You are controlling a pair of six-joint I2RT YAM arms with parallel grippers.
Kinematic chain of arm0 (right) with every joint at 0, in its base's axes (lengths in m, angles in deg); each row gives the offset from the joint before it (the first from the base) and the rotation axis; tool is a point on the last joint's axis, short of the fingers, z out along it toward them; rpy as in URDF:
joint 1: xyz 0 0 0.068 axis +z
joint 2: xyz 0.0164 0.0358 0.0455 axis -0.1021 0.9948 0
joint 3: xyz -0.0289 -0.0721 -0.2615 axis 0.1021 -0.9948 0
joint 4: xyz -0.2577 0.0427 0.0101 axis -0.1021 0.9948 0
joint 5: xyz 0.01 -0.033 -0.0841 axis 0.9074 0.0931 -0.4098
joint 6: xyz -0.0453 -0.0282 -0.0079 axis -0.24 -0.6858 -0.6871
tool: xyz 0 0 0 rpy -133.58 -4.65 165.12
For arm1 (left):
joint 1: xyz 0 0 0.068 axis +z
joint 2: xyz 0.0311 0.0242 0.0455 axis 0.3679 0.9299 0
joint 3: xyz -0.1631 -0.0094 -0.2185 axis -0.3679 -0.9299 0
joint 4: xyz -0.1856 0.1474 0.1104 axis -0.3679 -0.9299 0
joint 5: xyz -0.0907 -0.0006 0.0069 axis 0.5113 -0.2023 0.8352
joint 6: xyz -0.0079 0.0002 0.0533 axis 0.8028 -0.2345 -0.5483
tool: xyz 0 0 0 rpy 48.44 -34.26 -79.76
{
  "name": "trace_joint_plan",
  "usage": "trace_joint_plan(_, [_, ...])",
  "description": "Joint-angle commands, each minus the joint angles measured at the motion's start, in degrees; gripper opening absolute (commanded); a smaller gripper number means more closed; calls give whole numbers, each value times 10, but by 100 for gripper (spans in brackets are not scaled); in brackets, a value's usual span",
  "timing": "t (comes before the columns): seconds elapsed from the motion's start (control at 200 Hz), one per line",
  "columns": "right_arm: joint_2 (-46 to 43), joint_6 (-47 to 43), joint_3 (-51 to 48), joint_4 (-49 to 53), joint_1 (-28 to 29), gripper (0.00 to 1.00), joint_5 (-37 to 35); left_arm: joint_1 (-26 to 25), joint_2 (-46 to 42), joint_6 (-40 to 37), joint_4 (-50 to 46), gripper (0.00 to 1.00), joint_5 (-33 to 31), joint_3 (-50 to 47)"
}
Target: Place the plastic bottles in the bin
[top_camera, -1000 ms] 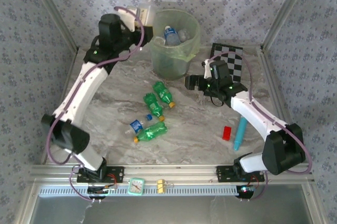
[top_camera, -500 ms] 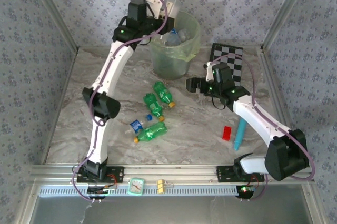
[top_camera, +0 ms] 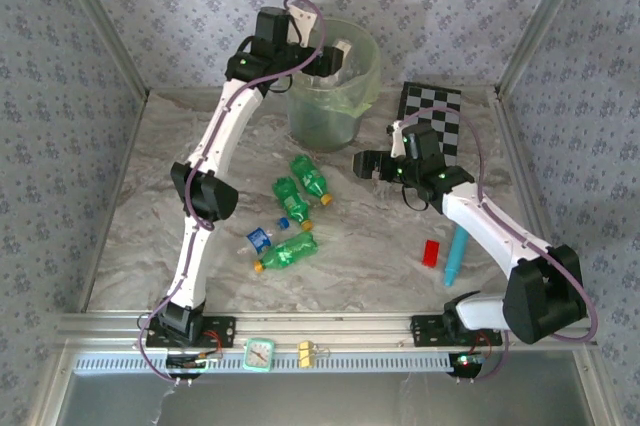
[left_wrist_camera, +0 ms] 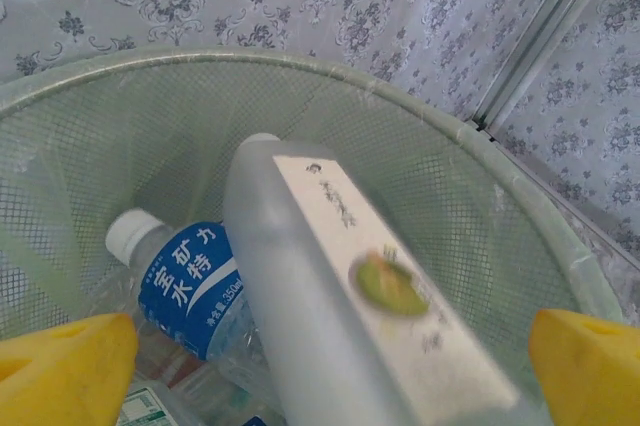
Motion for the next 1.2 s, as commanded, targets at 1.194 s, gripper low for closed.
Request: trace_joint_plan(1.194, [310, -30, 201, -11, 137, 94, 27, 6, -719, 216, 464, 100, -297, -1121])
